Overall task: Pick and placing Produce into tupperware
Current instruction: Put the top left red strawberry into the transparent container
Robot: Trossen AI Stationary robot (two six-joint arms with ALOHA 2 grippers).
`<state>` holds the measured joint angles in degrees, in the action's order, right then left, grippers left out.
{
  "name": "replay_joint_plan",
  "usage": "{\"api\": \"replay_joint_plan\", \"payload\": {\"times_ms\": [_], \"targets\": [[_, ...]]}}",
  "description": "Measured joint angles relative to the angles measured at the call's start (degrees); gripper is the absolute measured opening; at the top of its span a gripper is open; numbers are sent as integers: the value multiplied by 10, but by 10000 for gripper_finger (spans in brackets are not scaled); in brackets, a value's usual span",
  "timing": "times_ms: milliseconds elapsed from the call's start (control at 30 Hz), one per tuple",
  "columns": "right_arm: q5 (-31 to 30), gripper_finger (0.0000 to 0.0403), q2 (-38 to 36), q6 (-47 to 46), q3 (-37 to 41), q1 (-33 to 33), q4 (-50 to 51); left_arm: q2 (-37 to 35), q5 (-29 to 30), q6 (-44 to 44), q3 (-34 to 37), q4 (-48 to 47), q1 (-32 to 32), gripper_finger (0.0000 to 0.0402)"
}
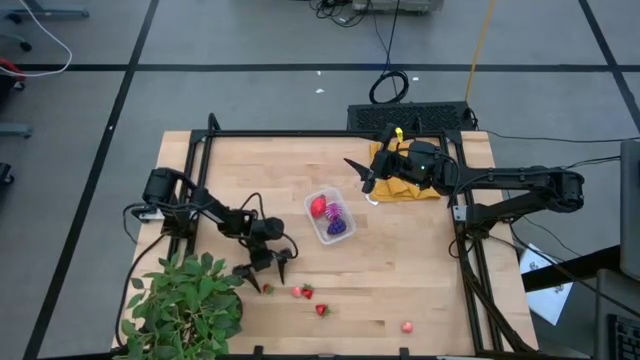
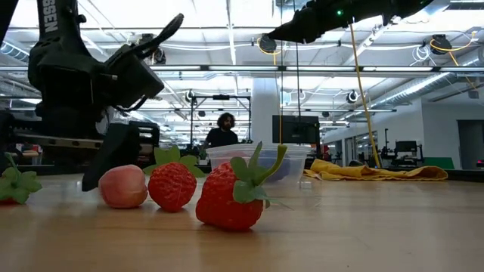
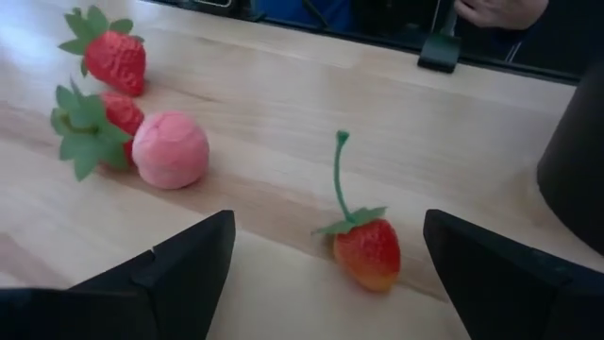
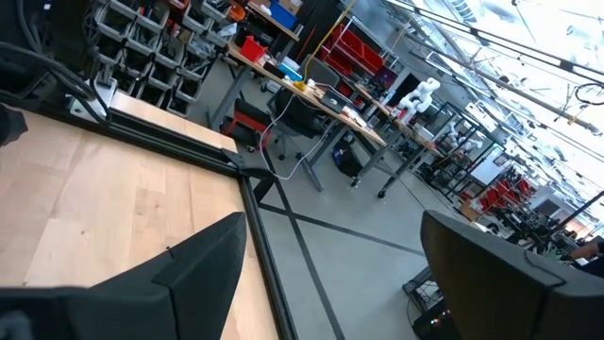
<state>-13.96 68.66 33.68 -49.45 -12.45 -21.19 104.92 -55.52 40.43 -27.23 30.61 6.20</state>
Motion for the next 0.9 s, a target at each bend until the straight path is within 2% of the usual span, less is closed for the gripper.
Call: {"api": "replay_joint_plan", "payload": {"times_ms": [900], "targets": [[0, 307, 0, 0, 0, 0, 0, 0, 1, -4, 0, -8, 11, 351]]}}
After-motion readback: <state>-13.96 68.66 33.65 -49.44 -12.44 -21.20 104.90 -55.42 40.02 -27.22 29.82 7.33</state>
